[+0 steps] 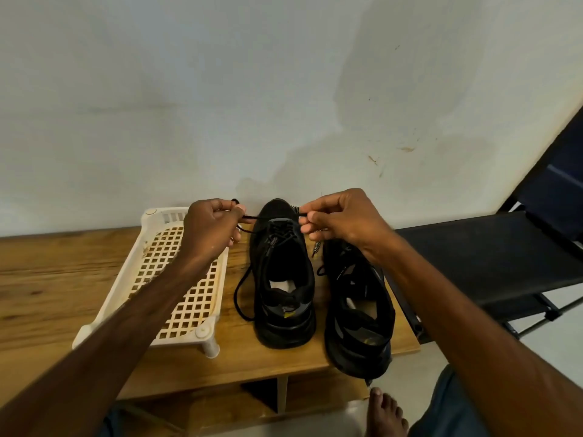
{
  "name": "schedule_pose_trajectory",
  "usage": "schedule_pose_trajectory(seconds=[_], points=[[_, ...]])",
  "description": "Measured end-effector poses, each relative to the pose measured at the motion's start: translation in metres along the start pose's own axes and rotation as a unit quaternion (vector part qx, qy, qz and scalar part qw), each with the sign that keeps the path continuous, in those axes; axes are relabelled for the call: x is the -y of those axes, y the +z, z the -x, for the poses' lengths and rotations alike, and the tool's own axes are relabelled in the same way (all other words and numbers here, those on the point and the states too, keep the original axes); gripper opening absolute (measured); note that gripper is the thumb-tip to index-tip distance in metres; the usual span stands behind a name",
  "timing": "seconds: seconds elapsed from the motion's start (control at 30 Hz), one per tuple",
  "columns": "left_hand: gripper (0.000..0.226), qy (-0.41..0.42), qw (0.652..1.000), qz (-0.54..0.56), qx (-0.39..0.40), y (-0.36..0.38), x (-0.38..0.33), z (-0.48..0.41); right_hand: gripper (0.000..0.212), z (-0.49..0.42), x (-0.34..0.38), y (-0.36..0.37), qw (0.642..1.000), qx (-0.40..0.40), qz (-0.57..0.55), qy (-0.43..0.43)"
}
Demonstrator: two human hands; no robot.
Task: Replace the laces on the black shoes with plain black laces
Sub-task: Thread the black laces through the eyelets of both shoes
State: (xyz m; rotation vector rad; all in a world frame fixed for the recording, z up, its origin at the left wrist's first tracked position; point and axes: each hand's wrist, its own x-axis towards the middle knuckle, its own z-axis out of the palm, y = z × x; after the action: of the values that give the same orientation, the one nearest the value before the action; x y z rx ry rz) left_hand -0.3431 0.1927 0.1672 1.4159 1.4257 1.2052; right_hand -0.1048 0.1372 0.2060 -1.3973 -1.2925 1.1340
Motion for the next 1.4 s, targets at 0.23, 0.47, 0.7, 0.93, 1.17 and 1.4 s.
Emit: schedule_pose_trajectory(seconds=[0.23, 0.47, 0.7, 0.93, 1.17, 1.4], points=[[0.031, 0.102, 0.954, -0.273, -0.063, -0.001, 0.003, 0.011, 0.012, 0.0, -0.003, -0.003, 0.991, -0.005, 0.132, -0.017], [0.043, 0.259, 0.924, -0.28, -0.012, 0.022, -0.005, 0.022, 0.018, -0.002, -0.004, 0.002, 0.984, -0.005, 0.173, -0.051], [0.016, 0.361, 0.904, -0.224, 0.04, 0.03, -0.011, 0.027, 0.014, -0.002, 0.002, 0.008, 0.989, 0.046, 0.127, -0.053], [0.012, 0.325, 0.914, -0.237, 0.056, 0.024, -0.015, 0.03, 0.014, 0.002, -0.003, 0.01, 0.974, 0.032, 0.212, -0.079], [0.007, 0.224, 0.944, -0.236, 0.051, 0.026, -0.012, 0.041, 0.014, 0.008, -0.012, 0.018, 0.935, 0.005, 0.347, -0.079], [0.01, 0.195, 0.941, -0.271, 0.052, 0.034, -0.008, 0.046, 0.009, 0.01, -0.01, 0.025, 0.931, -0.036, 0.355, -0.08]])
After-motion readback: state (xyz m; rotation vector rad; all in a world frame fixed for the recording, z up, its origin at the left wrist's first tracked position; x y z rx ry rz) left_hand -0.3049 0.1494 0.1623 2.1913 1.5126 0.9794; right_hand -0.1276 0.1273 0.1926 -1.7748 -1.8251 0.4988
